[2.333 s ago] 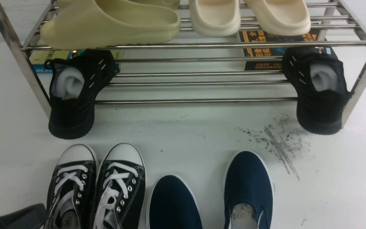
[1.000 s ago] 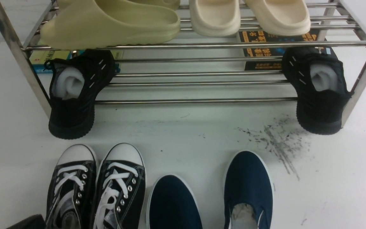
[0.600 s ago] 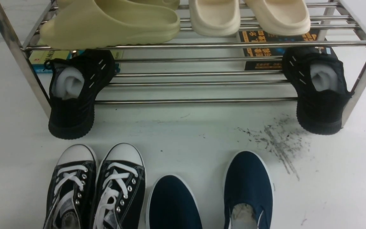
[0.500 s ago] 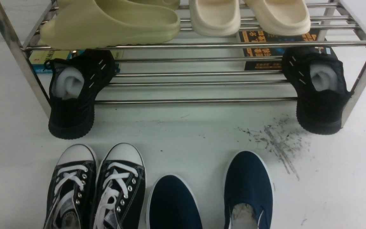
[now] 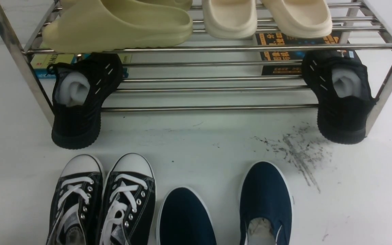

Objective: Take the shoes off the shelf with your hand on the white table.

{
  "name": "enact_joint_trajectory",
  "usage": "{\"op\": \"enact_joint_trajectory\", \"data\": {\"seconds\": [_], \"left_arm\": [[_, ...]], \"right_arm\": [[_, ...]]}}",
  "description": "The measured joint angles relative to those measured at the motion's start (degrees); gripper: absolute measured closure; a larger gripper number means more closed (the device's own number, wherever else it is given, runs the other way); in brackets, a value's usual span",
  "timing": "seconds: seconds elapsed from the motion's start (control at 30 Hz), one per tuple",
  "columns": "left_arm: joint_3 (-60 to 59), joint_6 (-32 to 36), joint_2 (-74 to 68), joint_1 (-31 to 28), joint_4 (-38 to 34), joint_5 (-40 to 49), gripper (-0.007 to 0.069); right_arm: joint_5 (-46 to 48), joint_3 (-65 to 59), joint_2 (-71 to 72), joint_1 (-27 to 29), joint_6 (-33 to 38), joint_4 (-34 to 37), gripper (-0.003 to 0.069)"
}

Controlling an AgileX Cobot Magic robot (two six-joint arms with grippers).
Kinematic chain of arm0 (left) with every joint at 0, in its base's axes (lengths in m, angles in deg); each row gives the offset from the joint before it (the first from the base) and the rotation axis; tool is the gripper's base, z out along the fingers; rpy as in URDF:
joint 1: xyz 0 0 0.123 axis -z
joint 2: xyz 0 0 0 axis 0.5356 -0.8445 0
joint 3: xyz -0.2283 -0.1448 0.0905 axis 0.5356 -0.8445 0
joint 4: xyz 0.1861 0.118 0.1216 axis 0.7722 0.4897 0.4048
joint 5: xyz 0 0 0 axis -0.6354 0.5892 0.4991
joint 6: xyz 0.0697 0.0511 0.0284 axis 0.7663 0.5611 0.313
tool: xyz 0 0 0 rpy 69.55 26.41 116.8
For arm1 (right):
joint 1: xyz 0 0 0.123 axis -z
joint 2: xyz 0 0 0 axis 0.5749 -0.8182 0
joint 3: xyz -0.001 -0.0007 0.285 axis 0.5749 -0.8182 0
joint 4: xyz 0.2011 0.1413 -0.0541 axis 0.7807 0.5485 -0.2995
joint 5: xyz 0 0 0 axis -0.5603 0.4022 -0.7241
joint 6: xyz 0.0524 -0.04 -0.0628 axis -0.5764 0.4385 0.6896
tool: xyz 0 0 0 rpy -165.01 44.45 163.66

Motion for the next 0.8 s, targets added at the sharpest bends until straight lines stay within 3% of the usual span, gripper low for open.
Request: {"op": "enact_joint_trajectory", "data": {"seconds": [0.8], "left_arm": [[-0.06,0.74,0.00,0.84,0.00,-0.31,0.0519]], "right_arm": [[0.00,0.00,0.00,0.00,0.00,0.00,0.0422]]}}
